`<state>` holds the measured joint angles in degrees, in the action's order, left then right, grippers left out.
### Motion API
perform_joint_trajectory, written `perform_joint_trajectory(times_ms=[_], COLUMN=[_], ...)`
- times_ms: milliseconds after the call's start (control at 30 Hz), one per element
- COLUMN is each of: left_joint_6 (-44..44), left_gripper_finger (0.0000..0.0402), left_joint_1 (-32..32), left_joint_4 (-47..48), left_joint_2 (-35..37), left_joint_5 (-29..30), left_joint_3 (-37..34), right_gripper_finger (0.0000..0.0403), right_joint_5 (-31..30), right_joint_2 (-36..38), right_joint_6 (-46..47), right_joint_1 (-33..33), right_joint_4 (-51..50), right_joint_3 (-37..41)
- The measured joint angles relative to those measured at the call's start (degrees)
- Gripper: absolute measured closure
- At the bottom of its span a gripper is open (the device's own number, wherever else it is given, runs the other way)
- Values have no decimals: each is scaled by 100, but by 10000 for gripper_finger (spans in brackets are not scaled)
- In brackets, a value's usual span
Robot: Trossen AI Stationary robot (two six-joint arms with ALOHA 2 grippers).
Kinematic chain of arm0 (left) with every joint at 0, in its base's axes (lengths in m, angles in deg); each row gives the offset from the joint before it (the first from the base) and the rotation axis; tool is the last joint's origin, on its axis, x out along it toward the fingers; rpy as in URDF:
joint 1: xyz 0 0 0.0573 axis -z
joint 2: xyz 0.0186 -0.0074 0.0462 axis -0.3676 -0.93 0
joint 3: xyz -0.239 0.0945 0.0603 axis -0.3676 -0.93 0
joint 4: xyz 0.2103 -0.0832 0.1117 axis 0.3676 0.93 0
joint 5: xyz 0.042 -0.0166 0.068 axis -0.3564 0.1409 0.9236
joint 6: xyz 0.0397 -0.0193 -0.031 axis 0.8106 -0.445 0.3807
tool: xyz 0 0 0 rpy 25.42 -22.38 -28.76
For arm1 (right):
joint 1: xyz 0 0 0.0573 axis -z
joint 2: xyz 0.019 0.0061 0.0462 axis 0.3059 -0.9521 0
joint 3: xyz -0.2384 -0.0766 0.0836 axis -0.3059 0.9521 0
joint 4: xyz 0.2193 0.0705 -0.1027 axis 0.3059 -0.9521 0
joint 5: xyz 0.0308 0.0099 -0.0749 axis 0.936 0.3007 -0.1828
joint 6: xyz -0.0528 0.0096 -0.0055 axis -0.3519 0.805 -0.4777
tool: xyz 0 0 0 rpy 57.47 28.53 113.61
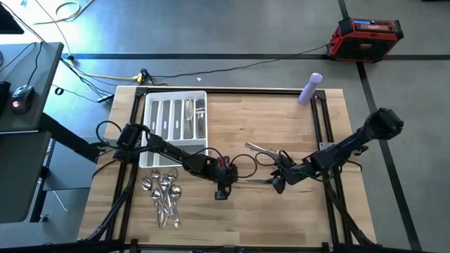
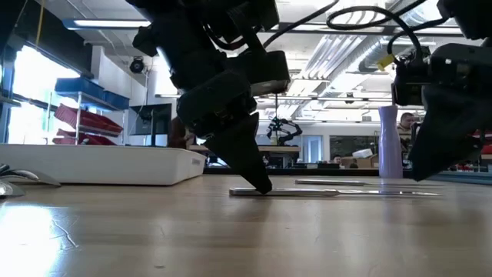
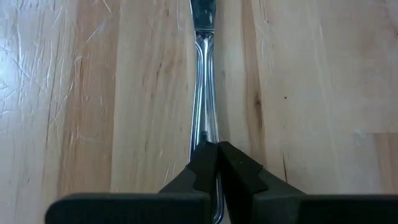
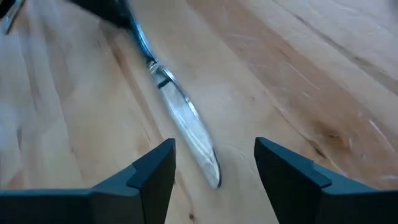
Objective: Sort silverware
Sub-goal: Put the knife in the silverware tray
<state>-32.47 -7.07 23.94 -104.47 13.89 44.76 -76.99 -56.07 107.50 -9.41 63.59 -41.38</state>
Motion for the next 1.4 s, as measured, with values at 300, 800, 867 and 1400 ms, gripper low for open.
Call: perform_joint_trajectory(times_ms=[300, 800, 867, 1400], left_joint_6=[-13, 908, 902, 285], left_gripper_finger=[393, 401, 401, 401], left_joint_1=[254, 383, 274, -193], left_joint_4=[1330, -394, -561, -1217], left_joint_2=[302, -236, -393, -1094], left_joint_5=[675, 700, 519, 421], left_joint_3=[660, 966, 965, 992], right_gripper_finger=[210, 210, 207, 171], right_joint_5=[129, 0, 24, 1476], right_joint_2=[-201, -292, -444, -2500], right_joint_6=[108, -500, -504, -903], right_joint_1=[-2, 78, 163, 592], right_joint_4=[263, 1125, 1238, 3524], right_joint_3=[94, 92, 92, -299])
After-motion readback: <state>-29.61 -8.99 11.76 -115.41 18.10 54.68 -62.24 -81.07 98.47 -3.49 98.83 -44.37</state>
